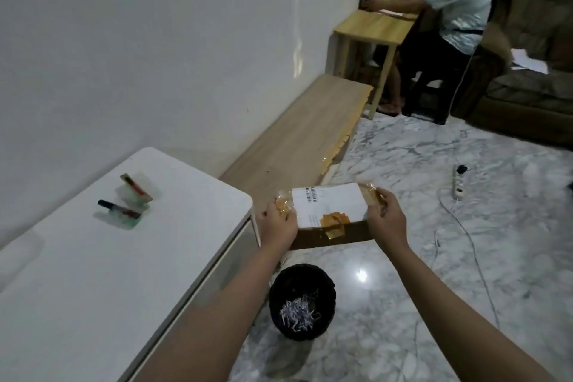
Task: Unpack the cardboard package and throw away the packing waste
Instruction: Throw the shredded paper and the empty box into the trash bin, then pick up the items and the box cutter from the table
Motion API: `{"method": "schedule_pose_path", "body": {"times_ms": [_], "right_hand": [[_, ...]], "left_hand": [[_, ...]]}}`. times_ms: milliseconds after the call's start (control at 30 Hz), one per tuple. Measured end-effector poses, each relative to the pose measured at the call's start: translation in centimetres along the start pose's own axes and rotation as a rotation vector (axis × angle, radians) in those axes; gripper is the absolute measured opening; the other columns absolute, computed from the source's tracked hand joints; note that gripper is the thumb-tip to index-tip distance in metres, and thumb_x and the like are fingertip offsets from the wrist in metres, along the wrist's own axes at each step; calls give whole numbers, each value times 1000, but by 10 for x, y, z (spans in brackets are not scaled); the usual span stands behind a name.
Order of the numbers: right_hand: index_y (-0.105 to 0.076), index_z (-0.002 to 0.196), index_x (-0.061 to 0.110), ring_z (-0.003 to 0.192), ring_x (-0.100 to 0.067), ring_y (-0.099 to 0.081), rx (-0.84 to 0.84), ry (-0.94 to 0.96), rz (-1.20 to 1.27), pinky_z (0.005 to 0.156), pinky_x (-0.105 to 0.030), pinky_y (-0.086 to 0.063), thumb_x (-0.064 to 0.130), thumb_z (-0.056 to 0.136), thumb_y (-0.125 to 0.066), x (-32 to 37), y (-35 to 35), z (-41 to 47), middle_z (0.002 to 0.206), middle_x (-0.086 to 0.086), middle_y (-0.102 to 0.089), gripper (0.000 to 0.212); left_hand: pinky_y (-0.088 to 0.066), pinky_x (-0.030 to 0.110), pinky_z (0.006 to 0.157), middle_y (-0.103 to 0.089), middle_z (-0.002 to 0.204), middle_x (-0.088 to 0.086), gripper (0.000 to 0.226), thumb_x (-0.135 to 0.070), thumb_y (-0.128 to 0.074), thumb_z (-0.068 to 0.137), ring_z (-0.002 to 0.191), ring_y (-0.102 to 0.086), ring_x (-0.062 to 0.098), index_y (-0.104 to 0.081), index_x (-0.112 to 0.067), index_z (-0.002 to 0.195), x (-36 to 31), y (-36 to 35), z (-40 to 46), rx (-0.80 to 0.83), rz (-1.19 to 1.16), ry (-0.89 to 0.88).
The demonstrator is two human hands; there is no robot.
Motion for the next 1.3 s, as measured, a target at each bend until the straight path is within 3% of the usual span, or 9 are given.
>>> {"method": "schedule_pose_path", "body": {"times_ms": [100,233,400,500,567,667,767,900,1300], "right_hand": [[-49,132,20,99,-26,-58,-15,-58,-35,79,-32,-47,13,87,-50,-25,3,-2,116,-7,-59,45],[-47,134,19,76,-11,-54,-8,-118,-85,67,-24,-43,18,89,-53,-57,-8,-18,103,-1,-56,45],[-44,138,14,98,-18,-56,4,-177,-166,79,-29,-47,15,91,-52,-96,-39,-32,125,-7,-59,47],[-45,137,13,93,-15,-55,-11,-198,-213,75,-25,-44,15,91,-52,-125,-59,-33,125,-7,-60,47],[-44,138,11,111,-21,-55,-2,-201,-219,83,-28,-46,16,91,-52,-143,-72,-30,129,-8,-57,48],[-34,144,9,141,-25,-29,145,-231,-224,109,-38,-36,21,93,-50,-165,-93,-25,150,-11,-37,54],[-24,148,11,147,-20,-12,268,-310,-209,113,-32,-23,27,96,-49,-173,-106,-25,158,-11,-17,60],[-28,147,12,146,-17,-16,314,-310,-206,112,-28,-22,28,97,-48,-167,-110,-26,158,-8,-21,57],[-39,141,14,133,-21,-42,371,-100,-200,104,-30,-35,26,95,-48,-57,-100,-23,144,-6,-46,48]], "left_hand": [[-36,33,101,-26,145,15,51,-36,-51,91,123,-45,31,-41,-16,137,21,-20,10,89,90,54],[-44,27,85,-55,126,8,42,-15,-53,88,104,-55,21,-48,-13,129,60,-42,16,202,67,89],[-39,24,84,-42,123,-6,63,-3,-54,88,108,-46,14,-26,-11,144,111,-69,26,349,129,176],[-42,22,85,-50,131,1,54,-5,-56,89,114,-51,17,-36,-10,139,141,-90,41,460,159,214],[-39,27,101,-47,140,5,55,-16,-60,87,127,-45,19,-40,-20,138,160,-107,53,521,166,235],[-13,39,118,-34,150,2,54,-31,-53,91,144,-16,26,-37,-22,142,185,-125,68,559,303,282],[-30,42,111,-37,149,9,61,-45,-52,83,138,-28,32,-41,-24,140,204,-129,74,529,352,375],[-44,43,101,-53,135,10,68,-53,-48,71,122,-50,30,-49,-21,131,244,-136,81,469,350,395],[-41,31,91,-56,127,7,37,-28,-46,94,109,-53,23,-50,-9,126,81,-62,12,238,100,255]]}}
Point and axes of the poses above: each hand's wrist, its own z-axis towards the middle knuckle, its own y-axis out of the back of the hand, x = y × z, the point moved 2 cm from there along z, towards the middle knuckle
